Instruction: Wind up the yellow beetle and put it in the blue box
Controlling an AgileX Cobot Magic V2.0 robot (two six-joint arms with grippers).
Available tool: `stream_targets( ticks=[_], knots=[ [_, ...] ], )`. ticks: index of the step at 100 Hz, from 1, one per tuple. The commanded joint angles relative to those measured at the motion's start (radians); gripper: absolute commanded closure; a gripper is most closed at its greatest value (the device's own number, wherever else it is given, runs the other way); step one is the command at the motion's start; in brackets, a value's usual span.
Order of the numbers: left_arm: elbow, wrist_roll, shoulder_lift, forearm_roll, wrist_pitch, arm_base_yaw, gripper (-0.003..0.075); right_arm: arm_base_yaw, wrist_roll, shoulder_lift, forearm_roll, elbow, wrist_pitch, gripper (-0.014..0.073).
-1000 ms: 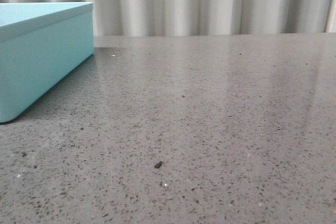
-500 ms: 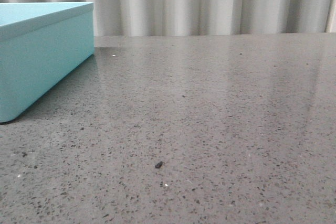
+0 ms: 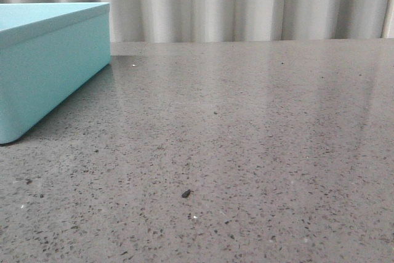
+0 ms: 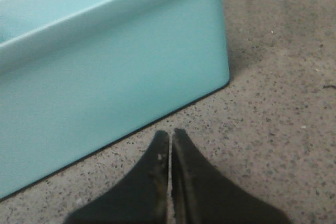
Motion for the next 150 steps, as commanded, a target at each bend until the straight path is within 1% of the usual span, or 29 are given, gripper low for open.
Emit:
stream_targets(
  ticks=[1, 22, 31, 41, 67, 123, 141, 142, 150],
  knots=[
    [0.025, -0.009, 0.011, -0.004, -0.048, -0.001, 0.0741, 0.001, -0.004, -0.013, -0.008, -0.021, -0.068, 0.0666],
    [0.025, -0.009, 0.011, -0.004, -0.047, -0.001, 0.0741, 0.001, -0.004, -0.013, -0.008, -0.021, -0.068, 0.0666],
    [0.025, -0.009, 0.011, -0.004, -0.016, -0.001, 0.0741, 0.008, -0.004, -0.013, 0.003, -0.021, -0.068, 0.0666],
    [0.025, -0.009, 0.011, -0.004, 0.034, -0.001, 0.0741, 0.040, -0.004, -0.013, 0.032, -0.021, -0.066, 0.0666],
    [0.025, -0.009, 0.011, -0.011, 0.040, -0.001, 0.0741, 0.111, -0.004, -0.013, 0.042, -0.021, -0.066, 0.0666],
    [0.025, -0.009, 0.011, -0.011, 0.035, -0.001, 0.0741, 0.111, -0.004, -0.013, 0.042, -0.021, -0.066, 0.0666],
    [0.025, -0.009, 0.011, -0.011, 0.035, -0.001, 0.0741, 0.113, -0.004, -0.013, 0.044, -0.023, -0.046, 0.0666],
    [0.025, -0.009, 0.011, -0.011, 0.035, -0.001, 0.0741, 0.113, -0.004, -0.013, 0.044, -0.023, -0.025, 0.0666],
    [0.025, -0.009, 0.011, -0.011, 0.035, -0.001, 0.0741, 0.113, -0.004, -0.013, 0.044, -0.023, 0.011, 0.0666]
  ],
)
